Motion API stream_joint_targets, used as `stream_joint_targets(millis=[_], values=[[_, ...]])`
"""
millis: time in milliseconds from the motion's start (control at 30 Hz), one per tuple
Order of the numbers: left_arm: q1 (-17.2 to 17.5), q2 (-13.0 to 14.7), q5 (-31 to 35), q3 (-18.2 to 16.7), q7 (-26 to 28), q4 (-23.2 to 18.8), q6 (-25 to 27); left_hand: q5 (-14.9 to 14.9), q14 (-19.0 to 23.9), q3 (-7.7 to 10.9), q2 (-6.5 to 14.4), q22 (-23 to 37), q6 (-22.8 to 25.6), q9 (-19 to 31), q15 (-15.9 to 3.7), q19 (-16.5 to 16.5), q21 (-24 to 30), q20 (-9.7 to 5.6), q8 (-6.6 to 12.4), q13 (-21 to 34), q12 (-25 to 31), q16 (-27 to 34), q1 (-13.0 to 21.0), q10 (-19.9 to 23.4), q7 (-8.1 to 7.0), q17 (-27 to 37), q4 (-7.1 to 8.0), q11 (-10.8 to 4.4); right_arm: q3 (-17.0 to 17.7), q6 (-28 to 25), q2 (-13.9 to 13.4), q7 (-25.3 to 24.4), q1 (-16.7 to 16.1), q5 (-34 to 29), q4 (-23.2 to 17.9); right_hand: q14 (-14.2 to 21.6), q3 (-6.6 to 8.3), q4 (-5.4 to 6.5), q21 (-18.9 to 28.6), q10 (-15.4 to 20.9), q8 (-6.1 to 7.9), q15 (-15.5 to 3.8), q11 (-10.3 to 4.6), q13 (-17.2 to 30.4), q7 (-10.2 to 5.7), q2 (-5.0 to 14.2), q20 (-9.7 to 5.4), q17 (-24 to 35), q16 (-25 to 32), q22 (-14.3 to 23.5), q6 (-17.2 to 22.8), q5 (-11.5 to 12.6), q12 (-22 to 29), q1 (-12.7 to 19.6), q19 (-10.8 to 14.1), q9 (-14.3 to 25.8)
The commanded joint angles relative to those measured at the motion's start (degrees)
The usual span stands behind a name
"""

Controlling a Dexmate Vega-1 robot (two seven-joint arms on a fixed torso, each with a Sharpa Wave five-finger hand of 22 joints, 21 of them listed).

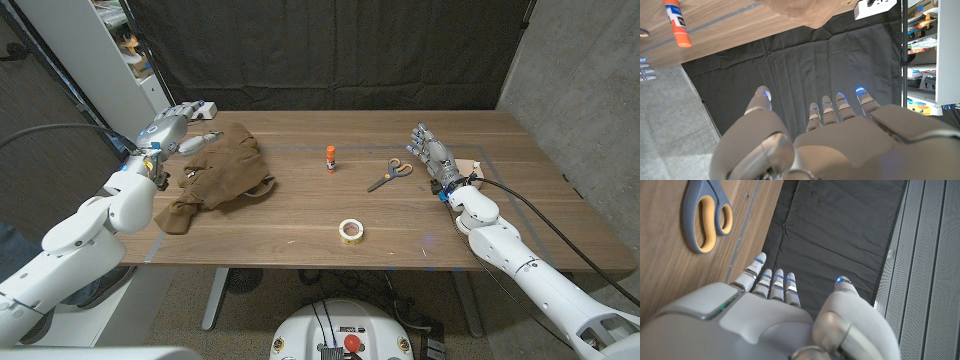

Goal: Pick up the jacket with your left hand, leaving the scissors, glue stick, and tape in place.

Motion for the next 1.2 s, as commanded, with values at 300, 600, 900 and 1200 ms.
stream_joint_targets(millis=[300, 600, 900, 1200], values=[[-6.2, 4.3, -1.1, 6.7, -2.4, 2.0, 7.5, 0.5, 0.5, -0.27, -0.9, 0.3, 0.1, 0.3, 0.97, 1.4, 1.0, 0.55, 0.56, 0.4, -0.1, 0.4, 0.9, -1.3, -0.82, 0.3, -0.28, 0.50, 0.5, 0.0, -0.4, -0.3, -0.9, 0.4, -0.4, 0.3, -0.06, -0.11, -0.2, 0.3, 0.51, -0.11, 0.07, 0.1, -0.13, 0.16, 0.23, 0.1, 0.1, 0.3, 0.6, 0.3, 0.5, 0.3, 0.3, 0.2], [-9.6, 6.6, -4.4, 9.5, -4.0, 2.7, 10.2, 0.6, 1.9, -0.61, -1.6, 0.6, 1.2, 0.4, 1.01, 3.5, 1.8, 0.61, 1.11, 0.7, 0.5, 1.0, 1.0, -0.7, -0.96, 0.4, -0.14, 0.51, 0.6, 0.0, -0.4, -0.4, -0.9, 0.4, -0.3, 0.3, -0.13, -0.12, -0.3, 0.3, 0.50, -0.13, 0.10, 0.1, -0.12, 0.15, 0.24, 0.1, 0.1, 0.3, 0.6, 0.3, 0.4, 0.3, 0.3, 0.2], [-13.4, 9.2, -6.3, 13.5, -4.8, 3.3, 12.6, 0.6, 2.3, -0.72, -1.9, 0.7, 1.3, 0.4, 1.15, 4.5, 2.1, 0.63, 1.17, 0.8, 0.6, 1.1, 1.1, -0.6, -1.00, 0.5, -0.09, 0.35, 0.5, 0.3, 0.0, -0.3, -0.6, 0.5, 0.2, 0.3, -0.18, -0.14, -0.5, 0.3, 0.50, -0.13, 0.05, 0.1, -0.14, 0.17, 0.22, 0.1, 0.1, 0.3, 0.7, 0.3, 0.4, 0.2, 0.3, 0.2], [-18.0, 10.3, -7.3, 19.1, -4.6, 4.9, 13.9, 0.6, 2.5, -0.75, -2.0, 0.7, 1.5, 0.4, 1.28, 5.2, 2.3, 0.65, 1.24, 0.8, 0.7, 1.2, 1.2, -0.6, -0.95, 0.5, -0.08, 0.36, 0.4, 0.6, 0.4, -0.2, -0.2, 0.4, 0.9, 0.4, -0.23, -0.15, -0.5, 0.4, 0.49, -0.05, -0.05, 0.1, -0.21, 0.19, 0.28, 0.1, 0.2, 0.3, 0.7, 0.3, 0.5, 0.2, 0.3, 0.2]])
